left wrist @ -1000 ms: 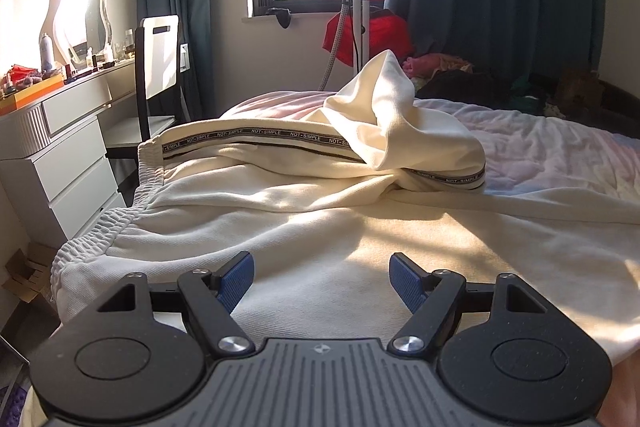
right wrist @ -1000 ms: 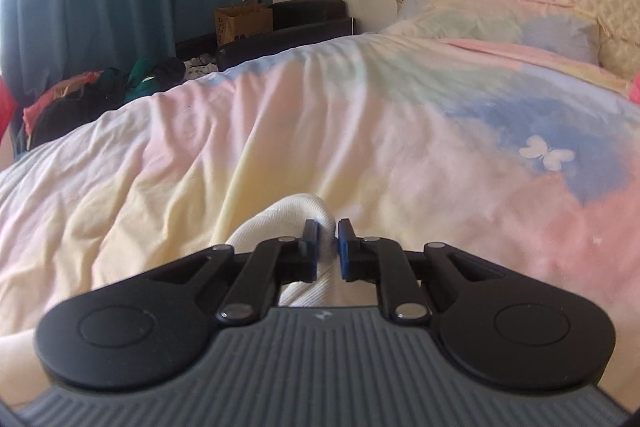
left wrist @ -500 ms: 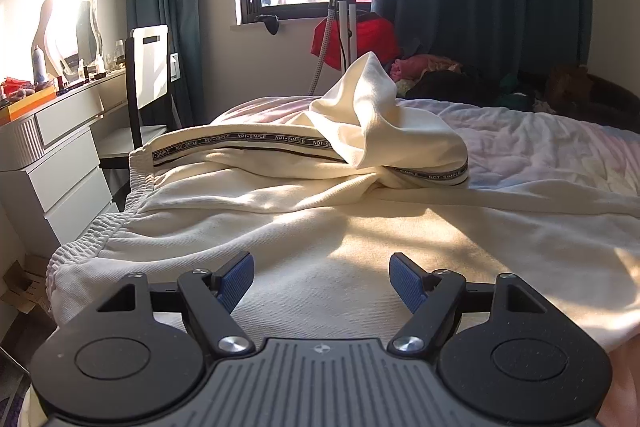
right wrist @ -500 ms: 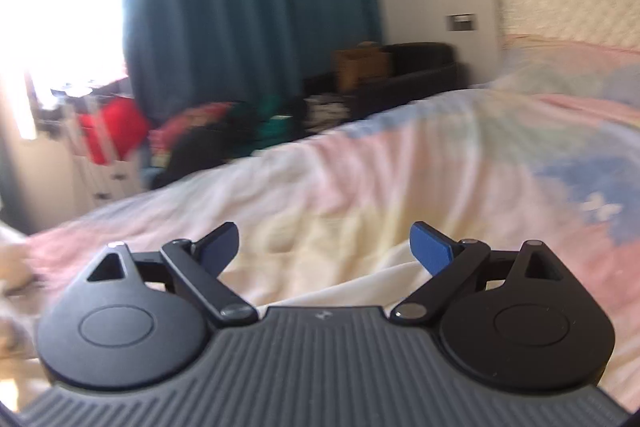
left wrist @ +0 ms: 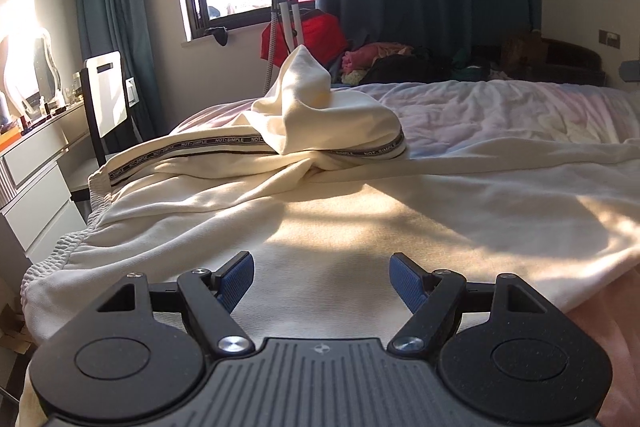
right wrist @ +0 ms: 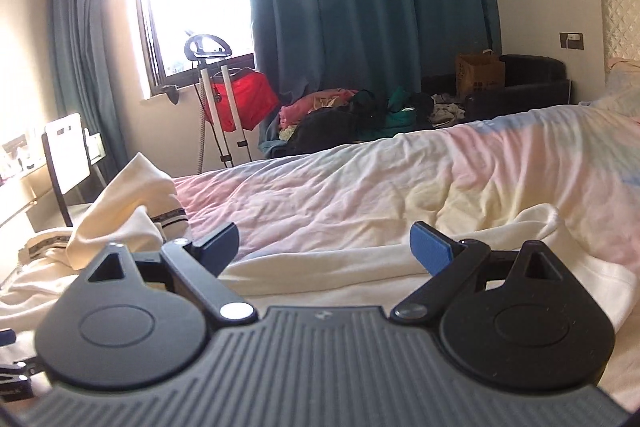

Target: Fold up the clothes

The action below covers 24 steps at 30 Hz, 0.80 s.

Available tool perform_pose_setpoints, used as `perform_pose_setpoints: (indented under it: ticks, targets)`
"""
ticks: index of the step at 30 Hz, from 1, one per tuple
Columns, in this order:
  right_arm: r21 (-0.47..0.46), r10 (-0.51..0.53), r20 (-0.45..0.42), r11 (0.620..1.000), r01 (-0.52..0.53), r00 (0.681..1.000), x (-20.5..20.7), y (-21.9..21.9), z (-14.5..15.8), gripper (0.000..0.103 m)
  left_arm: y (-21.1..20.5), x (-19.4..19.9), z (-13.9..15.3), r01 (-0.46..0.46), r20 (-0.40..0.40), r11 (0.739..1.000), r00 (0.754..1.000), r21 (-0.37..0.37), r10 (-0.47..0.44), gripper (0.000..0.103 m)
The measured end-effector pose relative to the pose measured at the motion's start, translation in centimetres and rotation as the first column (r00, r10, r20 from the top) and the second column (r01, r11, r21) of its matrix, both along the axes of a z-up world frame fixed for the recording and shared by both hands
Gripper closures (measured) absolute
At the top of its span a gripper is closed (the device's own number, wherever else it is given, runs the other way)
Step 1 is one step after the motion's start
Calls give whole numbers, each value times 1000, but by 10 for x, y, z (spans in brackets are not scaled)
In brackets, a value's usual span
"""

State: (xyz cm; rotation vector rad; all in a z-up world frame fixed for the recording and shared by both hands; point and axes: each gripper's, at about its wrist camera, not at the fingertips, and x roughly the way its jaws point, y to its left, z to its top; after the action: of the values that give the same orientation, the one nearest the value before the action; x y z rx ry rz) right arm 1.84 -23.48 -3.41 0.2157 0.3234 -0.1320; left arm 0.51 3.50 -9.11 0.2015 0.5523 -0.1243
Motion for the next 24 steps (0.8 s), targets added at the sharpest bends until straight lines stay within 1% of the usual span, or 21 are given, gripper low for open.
perform_pose_setpoints:
  ticks: [3,6,8,10,12,15,17,18,20,22,24]
  targets:
    - [63,-7,0,998,7,1000,2,-8,-3,9,-11,9,0,25,3,1000,1000,12,-25,26]
    - [123,-35,9,992,34,999,4,-19,-7,9,-30,25,8,48,36,999,998,6,-48,26]
    - [134,-63,6,989,62,998,6,-24,-13,9,-48,41,17,75,66,997,995,-29,-73,26]
    - [145,-92,3,985,90,996,9,-28,-18,9,-71,63,23,108,77,993,992,-53,-104,26]
    - [156,-120,-1,981,119,993,11,-33,-24,9,-102,96,27,131,86,989,988,-65,-125,26]
    - [173,-162,-7,972,161,987,15,-40,-32,9,-143,156,22,123,56,987,991,-100,-118,25]
    - [181,-179,-21,967,180,984,20,-43,-38,9,-163,199,14,97,41,989,995,-115,-93,23]
    - [185,-183,-27,965,185,983,23,-44,-41,9,-171,219,9,64,53,993,997,-99,-59,23]
    - [188,-193,-35,962,196,981,29,-46,-47,9,-168,259,-1,-41,31,997,999,-67,43,22]
    - [176,-200,-38,963,203,979,37,-46,-52,9,-166,299,-11,-145,12,989,989,-33,146,22]
    - [164,-192,-41,967,197,980,45,-44,-57,9,-164,339,-21,-247,-3,969,969,3,247,22]
